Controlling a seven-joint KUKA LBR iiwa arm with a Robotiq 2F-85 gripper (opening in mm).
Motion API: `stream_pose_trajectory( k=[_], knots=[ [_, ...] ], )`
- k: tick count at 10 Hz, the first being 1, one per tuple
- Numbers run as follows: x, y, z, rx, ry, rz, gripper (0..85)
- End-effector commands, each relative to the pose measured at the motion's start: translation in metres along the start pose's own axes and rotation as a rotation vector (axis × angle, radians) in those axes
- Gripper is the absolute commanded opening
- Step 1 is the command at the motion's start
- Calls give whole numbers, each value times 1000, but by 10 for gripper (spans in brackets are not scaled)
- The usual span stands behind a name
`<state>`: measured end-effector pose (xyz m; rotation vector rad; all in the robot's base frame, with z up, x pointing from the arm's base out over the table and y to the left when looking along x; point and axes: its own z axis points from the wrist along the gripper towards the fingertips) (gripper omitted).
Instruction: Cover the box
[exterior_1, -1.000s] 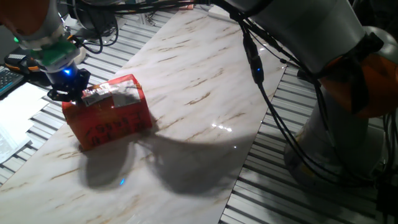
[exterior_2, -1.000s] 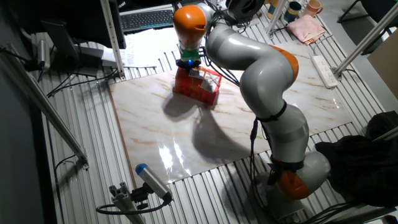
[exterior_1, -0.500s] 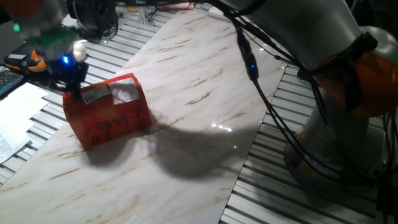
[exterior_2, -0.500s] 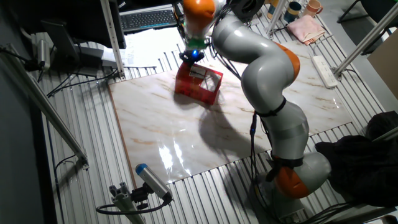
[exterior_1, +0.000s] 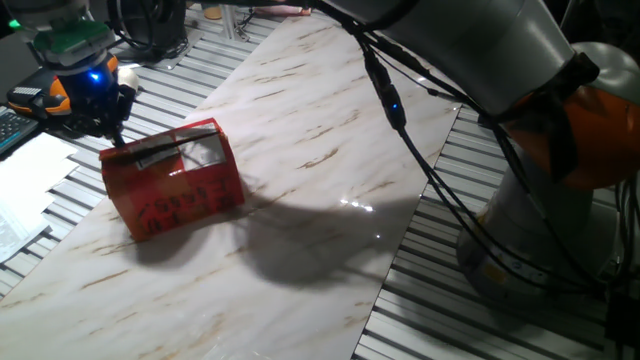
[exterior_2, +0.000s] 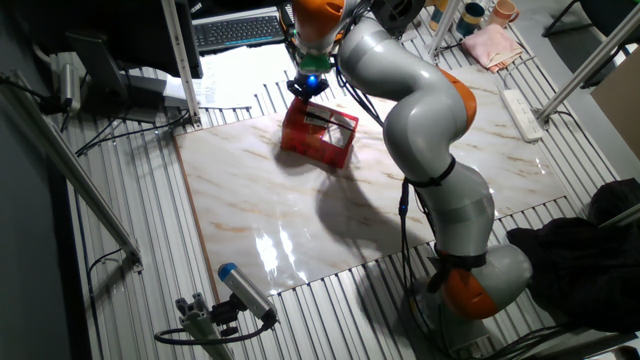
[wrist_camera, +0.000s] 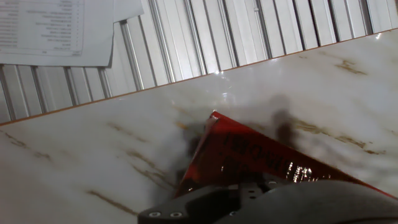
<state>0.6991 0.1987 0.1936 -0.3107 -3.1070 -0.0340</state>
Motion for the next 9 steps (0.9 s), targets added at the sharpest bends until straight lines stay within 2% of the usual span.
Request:
stream_pose_trajectory(
  k=[1,3,4,5,8,9],
  knots=[
    [0,0,0,6,-7,1,0],
    [1,-1,-1,1,-9,0,0],
    [2,-3,-4,-21,-7,4,0],
    [3,-4,-6,-30,0,1,0],
    [6,-1,-10,-34,-3,4,0],
    [6,-1,-11,-36,-13,4,0]
  ],
)
